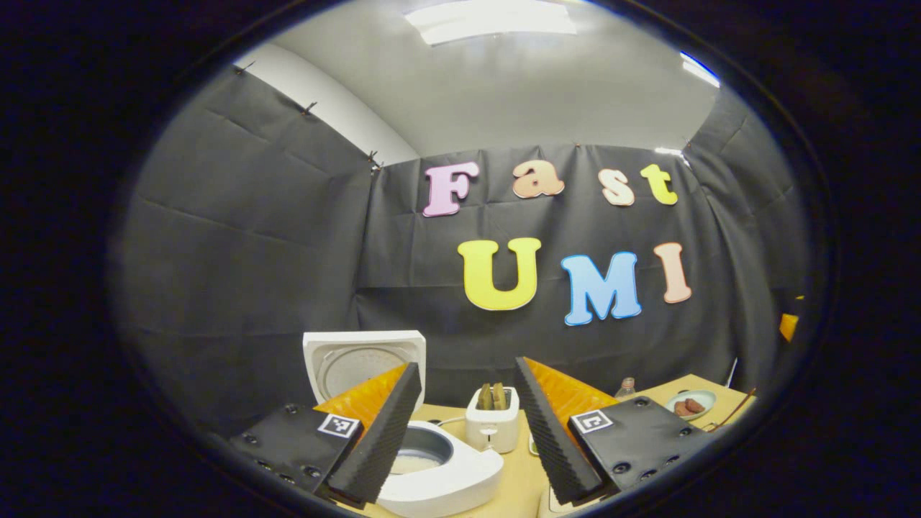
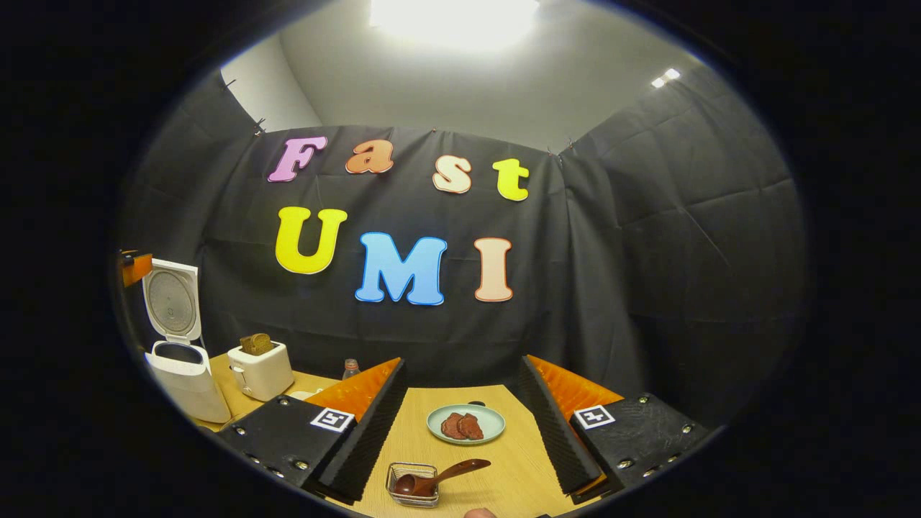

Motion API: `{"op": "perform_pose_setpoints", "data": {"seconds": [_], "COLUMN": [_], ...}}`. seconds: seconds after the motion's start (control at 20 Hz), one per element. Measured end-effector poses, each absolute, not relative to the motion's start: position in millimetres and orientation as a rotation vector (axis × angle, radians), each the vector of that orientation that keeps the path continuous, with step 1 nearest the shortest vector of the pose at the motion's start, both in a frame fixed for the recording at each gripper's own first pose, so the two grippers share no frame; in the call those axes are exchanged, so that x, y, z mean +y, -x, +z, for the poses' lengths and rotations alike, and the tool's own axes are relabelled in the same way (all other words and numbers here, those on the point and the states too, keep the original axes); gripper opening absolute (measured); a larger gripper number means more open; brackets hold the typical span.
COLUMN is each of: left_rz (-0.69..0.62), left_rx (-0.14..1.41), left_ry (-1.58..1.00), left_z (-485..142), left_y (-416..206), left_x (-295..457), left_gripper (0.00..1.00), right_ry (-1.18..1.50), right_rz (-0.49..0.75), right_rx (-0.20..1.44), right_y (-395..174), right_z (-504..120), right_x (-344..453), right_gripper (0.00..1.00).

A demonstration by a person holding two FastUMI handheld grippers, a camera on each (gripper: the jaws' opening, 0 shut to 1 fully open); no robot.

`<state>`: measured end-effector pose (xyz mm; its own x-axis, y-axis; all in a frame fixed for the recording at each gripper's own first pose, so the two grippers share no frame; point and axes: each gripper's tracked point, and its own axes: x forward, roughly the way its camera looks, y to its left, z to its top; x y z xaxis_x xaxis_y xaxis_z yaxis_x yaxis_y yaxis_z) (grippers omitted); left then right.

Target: Close the left gripper, press the button to open the rice cooker; take a wooden spoon from the chopstick holder with the right hand, scoop a spoonful of rice and pour it into the rice cooker, then put the wooden spoon back into the chopstick holder.

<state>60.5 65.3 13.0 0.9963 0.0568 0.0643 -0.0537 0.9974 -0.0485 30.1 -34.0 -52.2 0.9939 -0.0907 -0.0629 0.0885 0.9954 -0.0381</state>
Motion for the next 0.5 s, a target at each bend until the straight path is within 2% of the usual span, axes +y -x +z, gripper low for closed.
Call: {"op": "perform_pose_setpoints", "data": {"seconds": [0.35, 0.4, 0.45, 0.5], "left_rz": [0.064, 0.064, 0.064, 0.065], "left_rx": [-0.045, -0.042, -0.038, -0.034], "left_ry": [0.019, 0.016, 0.013, 0.01], "left_z": [12.4, 13.3, 12.4, 12.8], "left_y": [-33.0, -29.4, -26.4, -24.5], "left_x": [41.6, 39.4, 38.5, 37.6], "left_gripper": [0.91, 0.96, 0.87, 0.89], "right_ry": [-0.031, -0.044, -0.059, -0.078], "right_rz": [-0.074, -0.072, -0.07, -0.069], "right_rx": [0.152, 0.172, 0.192, 0.215], "right_y": [-58.0, -61.6, -62.0, -63.6], "right_z": [-101.1, -109.6, -119.9, -129.4], "right_x": [-50.0, -51.1, -52.7, -53.9], "right_gripper": [0.95, 0.95, 0.95, 0.95]}}
